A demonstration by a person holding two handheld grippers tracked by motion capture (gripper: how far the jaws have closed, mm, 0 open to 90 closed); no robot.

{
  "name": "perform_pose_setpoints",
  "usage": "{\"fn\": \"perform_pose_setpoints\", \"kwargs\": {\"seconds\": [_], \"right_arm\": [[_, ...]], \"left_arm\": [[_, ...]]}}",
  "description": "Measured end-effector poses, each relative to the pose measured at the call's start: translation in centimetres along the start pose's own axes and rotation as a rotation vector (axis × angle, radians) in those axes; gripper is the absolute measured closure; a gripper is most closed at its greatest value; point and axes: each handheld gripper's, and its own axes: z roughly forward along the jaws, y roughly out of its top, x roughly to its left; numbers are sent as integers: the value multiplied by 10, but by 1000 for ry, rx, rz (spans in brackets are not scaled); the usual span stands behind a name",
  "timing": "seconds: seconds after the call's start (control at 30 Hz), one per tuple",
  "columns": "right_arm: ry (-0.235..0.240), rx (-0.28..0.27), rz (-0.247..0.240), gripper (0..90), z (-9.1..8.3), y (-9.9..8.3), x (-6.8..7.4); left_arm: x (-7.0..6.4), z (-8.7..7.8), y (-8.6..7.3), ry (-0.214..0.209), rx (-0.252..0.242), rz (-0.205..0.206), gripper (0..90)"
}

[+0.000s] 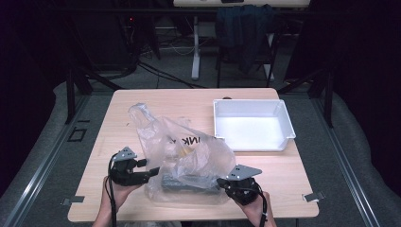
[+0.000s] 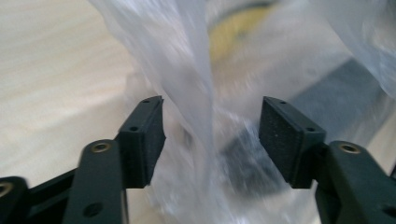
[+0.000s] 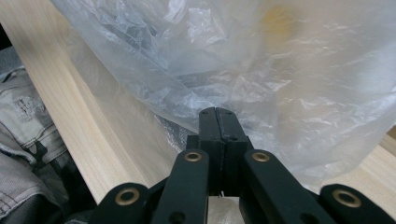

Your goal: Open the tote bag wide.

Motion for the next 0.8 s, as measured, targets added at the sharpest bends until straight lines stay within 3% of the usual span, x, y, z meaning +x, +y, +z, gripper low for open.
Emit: {"fn": "perform_pose_setpoints", "kwargs": {"seconds": [0.07, 0.2, 0.23, 0.43, 0.47, 0.7, 0.8], "right_arm": [[-4, -10, 0, 900, -4, 0, 0], [-24, -54, 17, 900, -17, -3, -2], [-14, -62, 22, 900, -20, -3, -3], [-9, -109, 102, 900, -42, -12, -10], [-10, -113, 115, 900, -44, -14, -10], [-20, -64, 184, 900, -41, -28, -16], [-13, -4, 217, 900, -31, -32, -22]], "left_arm": [[2, 4, 2, 25, -10, -12, 580], [0, 6, -3, 3, -1, -3, 847], [-3, 3, -5, 4, -8, 12, 875], [-12, -24, -13, -32, -21, 33, 895], [-13, -27, -16, -54, -8, 33, 895], [-11, -24, -39, -108, 67, -4, 896], [-11, -19, -49, -111, 108, -8, 896]]}}
